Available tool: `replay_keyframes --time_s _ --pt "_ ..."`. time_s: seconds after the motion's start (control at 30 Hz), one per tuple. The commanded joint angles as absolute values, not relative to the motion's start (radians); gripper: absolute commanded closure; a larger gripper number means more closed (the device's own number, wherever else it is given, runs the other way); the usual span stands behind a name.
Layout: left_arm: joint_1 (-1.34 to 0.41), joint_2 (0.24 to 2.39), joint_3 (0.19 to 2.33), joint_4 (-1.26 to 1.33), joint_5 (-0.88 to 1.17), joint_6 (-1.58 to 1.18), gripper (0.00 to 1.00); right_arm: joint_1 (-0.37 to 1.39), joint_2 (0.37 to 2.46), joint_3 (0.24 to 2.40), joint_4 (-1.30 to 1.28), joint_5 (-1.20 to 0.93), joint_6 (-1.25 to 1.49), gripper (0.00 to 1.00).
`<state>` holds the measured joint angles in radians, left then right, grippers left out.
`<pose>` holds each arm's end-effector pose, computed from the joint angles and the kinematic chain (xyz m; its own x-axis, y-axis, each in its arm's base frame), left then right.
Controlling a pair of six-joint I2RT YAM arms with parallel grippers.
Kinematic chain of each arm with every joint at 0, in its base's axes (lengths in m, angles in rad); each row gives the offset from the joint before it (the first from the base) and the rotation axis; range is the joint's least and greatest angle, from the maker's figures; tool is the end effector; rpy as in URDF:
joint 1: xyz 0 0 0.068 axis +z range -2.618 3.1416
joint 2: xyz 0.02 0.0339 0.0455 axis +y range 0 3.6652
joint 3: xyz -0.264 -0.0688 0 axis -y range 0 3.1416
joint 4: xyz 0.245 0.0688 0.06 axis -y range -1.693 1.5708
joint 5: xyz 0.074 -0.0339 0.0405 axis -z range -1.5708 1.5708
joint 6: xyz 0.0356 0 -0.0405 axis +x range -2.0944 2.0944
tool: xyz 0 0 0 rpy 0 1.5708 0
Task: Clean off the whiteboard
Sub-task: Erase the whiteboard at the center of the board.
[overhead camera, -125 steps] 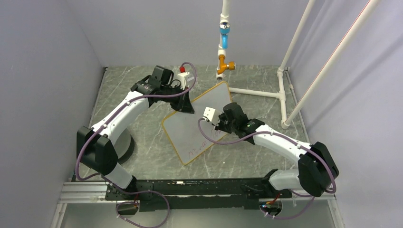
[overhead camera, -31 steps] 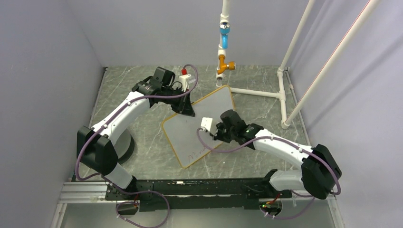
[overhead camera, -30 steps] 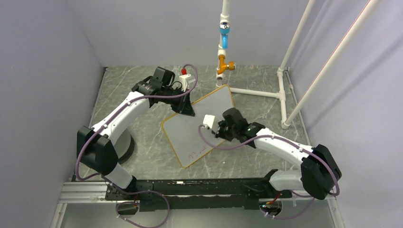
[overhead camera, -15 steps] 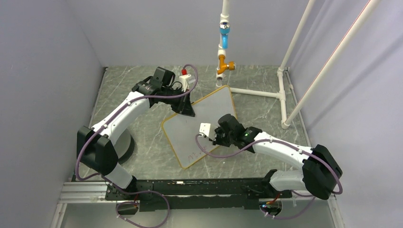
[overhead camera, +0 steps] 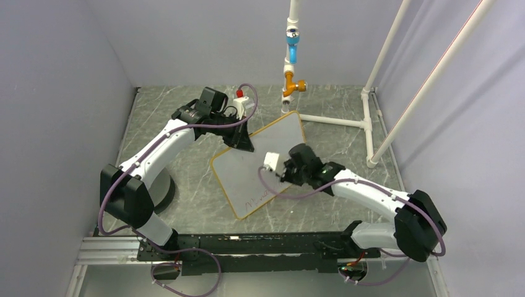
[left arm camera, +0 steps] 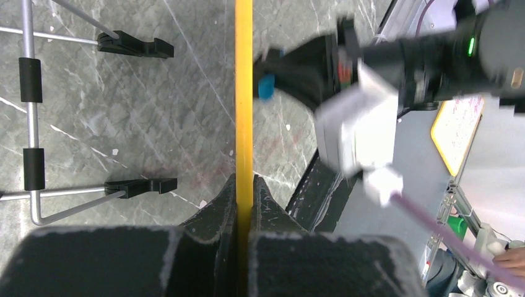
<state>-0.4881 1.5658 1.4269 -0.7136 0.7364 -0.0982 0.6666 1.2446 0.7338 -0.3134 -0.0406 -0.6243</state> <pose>0.2853 -0.1785 0.3274 -0.7341 0.3076 -0.6054 0.6691 0.4796 -0.5678 0.1978 0.1575 0.2157 -0.0943 -0.8173 -0.5685 -0.8561 0.3580 -0.3728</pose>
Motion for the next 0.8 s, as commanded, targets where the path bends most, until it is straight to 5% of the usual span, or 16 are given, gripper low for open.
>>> replay_keyframes --time_s 0.0,0.27,0.57,0.77 --pt "-0.495 1.505 1.439 -0.679 0.834 -0.122 1.00 0.788 1.210 0.717 -0.311 -0.085 -0.612 1.00" --pt "-0.495 1.502 1.440 -0.681 0.836 -0.120 1.00 0.542 1.224 0.756 -0.278 -0.033 -0.654 1.00" --pt "-0.496 1.506 1.440 -0.680 0.834 -0.123 1.00 0.827 1.201 0.671 -0.310 -0.040 -0.646 1.00" --pt "-0.494 1.501 1.440 -0.680 0.834 -0.120 1.00 0.668 1.211 0.708 -0.283 0.008 -0.673 1.00"
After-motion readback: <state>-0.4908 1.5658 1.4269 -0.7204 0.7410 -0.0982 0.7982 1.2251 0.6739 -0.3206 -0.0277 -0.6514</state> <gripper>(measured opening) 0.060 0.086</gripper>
